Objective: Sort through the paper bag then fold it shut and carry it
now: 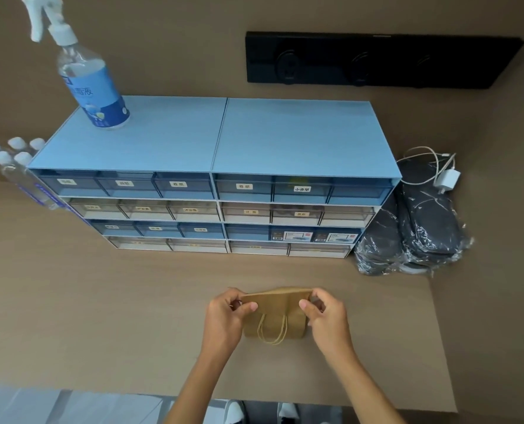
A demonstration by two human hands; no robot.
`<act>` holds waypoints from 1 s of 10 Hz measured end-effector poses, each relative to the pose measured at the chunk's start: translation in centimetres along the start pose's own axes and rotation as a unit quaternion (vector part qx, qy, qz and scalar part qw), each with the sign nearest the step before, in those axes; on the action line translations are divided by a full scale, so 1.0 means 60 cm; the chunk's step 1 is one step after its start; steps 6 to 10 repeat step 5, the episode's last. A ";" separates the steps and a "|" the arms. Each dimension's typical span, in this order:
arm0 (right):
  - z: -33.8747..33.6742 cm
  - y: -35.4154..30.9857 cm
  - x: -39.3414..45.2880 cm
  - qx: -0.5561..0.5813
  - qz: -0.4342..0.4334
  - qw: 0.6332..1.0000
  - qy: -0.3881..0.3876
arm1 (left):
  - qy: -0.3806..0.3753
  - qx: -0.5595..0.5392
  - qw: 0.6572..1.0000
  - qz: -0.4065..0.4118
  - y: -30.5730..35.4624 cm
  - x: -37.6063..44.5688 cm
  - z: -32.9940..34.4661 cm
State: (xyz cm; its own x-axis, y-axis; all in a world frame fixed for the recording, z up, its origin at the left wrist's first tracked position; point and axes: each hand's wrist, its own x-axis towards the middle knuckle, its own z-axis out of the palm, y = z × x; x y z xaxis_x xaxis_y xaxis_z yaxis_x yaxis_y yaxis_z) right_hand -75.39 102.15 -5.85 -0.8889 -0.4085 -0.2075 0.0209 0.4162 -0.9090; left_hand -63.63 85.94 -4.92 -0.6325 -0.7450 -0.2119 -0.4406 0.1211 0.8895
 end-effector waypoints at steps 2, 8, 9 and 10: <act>0.003 0.007 -0.004 0.017 0.008 1.000 0.012 | -0.018 0.018 1.000 0.009 0.008 0.009 -0.003; -0.013 -0.014 -0.018 0.008 -0.023 1.000 -0.018 | -0.029 0.067 0.994 0.084 0.034 -0.011 -0.021; -0.013 -0.014 -0.018 0.008 -0.023 1.000 -0.018 | -0.029 0.067 0.994 0.084 0.034 -0.011 -0.021; -0.013 -0.014 -0.018 0.008 -0.023 1.000 -0.018 | -0.029 0.067 0.994 0.084 0.034 -0.011 -0.021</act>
